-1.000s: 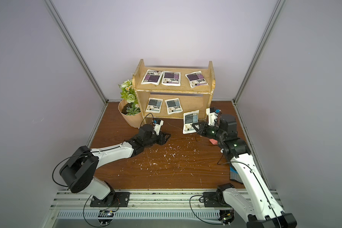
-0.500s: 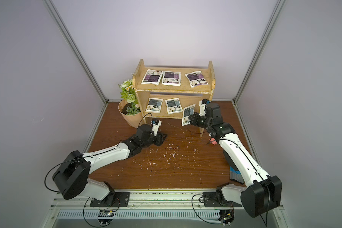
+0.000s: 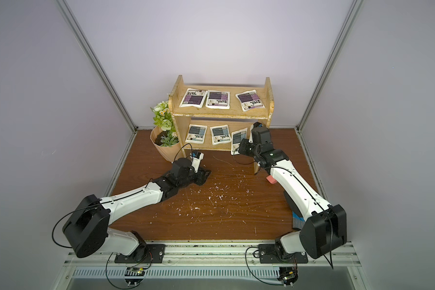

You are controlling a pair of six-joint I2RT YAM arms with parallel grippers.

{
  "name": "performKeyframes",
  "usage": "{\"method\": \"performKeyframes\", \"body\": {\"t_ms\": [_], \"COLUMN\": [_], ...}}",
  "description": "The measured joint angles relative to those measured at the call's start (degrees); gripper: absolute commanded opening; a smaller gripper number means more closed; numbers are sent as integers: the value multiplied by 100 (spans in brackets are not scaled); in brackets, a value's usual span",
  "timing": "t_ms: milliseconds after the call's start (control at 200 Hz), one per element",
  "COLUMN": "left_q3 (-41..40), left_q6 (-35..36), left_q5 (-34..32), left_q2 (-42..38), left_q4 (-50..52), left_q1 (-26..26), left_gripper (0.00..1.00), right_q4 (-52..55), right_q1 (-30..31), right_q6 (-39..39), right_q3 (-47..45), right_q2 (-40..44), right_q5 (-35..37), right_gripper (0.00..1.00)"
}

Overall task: Place the bagged coffee beans on the shelf by color
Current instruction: Place the bagged coffee beans on the shelf.

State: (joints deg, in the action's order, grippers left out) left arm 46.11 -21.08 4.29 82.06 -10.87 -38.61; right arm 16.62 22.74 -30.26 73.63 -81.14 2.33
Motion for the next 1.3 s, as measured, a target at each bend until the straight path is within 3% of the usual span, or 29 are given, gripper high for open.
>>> {"method": "performKeyframes", "body": {"t_ms": [175, 390, 706, 836, 896, 1166, 1296], "left_q3": [0, 0, 0, 0, 0, 0, 0], "left_q6": [-28, -39, -59, -61, -61, -79, -79], "left_q5": [70, 168, 501, 577, 592, 623, 625], "left_q2": [0, 2, 74, 96, 96, 105, 149], "left_q4": [-2, -4, -48, -48, -59, -70, -79], "left_q1": [0, 0, 0, 0, 0, 0, 0], "left_gripper": [49, 51, 53, 53, 54, 55, 55], "right_q4": [37, 33, -155, -168, -160, 350, 474], "right_q1": [83, 92, 94, 162, 192, 345, 575], "right_q6": [33, 26, 9, -28, -83, -326, -450], "right_q3": [59, 234, 391, 402, 402, 402, 269], "right_q2": [-66, -144, -208, -243, -243, -85, 181], "right_q5": [348, 715, 1126, 1156, 1207, 1617, 1836], "right_gripper": [3, 14, 69, 80, 90, 92, 83]}}
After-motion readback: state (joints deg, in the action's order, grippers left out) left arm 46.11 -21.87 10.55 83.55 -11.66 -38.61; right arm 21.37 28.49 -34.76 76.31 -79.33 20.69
